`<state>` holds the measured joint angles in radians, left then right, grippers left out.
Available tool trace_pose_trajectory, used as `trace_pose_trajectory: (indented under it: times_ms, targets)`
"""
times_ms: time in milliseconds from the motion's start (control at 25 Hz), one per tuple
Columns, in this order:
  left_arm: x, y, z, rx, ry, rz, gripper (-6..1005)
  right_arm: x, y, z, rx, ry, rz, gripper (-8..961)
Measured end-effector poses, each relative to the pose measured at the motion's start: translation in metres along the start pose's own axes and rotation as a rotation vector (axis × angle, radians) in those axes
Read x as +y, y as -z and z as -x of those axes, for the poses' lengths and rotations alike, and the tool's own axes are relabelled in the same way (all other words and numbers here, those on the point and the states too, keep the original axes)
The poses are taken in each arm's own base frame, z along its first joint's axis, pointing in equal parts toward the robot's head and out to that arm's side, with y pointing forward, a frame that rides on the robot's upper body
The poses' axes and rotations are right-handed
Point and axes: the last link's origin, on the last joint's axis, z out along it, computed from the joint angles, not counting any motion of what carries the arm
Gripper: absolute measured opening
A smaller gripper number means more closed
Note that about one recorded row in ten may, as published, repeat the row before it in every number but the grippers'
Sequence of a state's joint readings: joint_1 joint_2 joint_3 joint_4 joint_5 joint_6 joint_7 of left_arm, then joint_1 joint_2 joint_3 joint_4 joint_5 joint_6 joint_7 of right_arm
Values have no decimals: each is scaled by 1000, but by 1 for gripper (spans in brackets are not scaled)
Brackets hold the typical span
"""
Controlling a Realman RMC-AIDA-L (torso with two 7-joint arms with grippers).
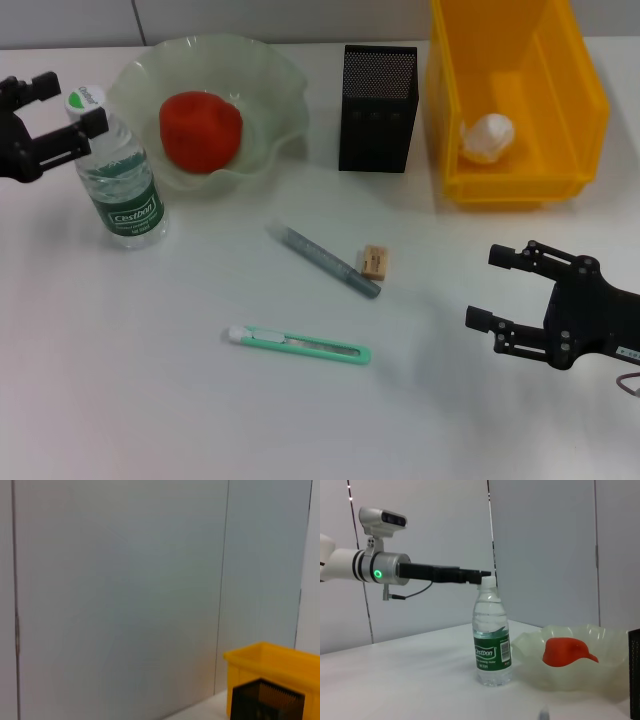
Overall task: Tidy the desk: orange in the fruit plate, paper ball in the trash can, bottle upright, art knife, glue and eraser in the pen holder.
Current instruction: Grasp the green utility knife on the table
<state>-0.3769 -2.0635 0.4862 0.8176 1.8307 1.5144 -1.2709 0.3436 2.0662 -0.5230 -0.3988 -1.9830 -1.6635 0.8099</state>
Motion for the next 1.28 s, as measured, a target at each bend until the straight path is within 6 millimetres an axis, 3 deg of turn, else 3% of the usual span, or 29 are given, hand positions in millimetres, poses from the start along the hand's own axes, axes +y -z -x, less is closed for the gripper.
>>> trace_pose_trajectory:
  times_ms: [160, 280, 440, 480, 560, 680, 800, 880, 1040, 1080, 1160, 1280]
  targets:
    - [3, 6, -12, 86, 14, 29, 781, 0, 0, 0, 0, 0, -1, 787]
    - [8, 17, -34, 233, 76, 104, 793, 0, 0, 0, -1, 0, -2, 787]
    - [15, 22, -40, 283, 112, 180, 792, 0, 0, 0, -2, 0, -3, 787]
    - [28, 21, -43, 299, 141, 306, 792, 0, 0, 0, -2, -1, -3, 787]
    - [34, 20, -42, 294, 147, 348, 791, -1, 0, 1, -3, -3, -3, 787]
    - [56, 7, -29, 230, 148, 470, 791, -2, -1, 2, -7, -5, -5, 787]
    - [61, 4, -24, 213, 145, 489, 790, -3, -2, 3, -9, -8, -4, 787]
    - [80, -7, -3, 150, 114, 552, 790, -3, -3, 5, -16, -17, 1, 787]
    - [90, -12, 15, 120, 73, 556, 789, -4, -4, 6, -19, -26, 6, 787]
    - [95, -15, 27, 103, 49, 547, 789, -5, -5, 8, -21, -35, 10, 787]
    - [95, -15, 27, 103, 49, 547, 788, -6, -5, 8, -22, -40, 12, 787]
    - [104, -19, 50, 46, 18, 521, 788, -8, -7, 12, -24, -54, 24, 787]
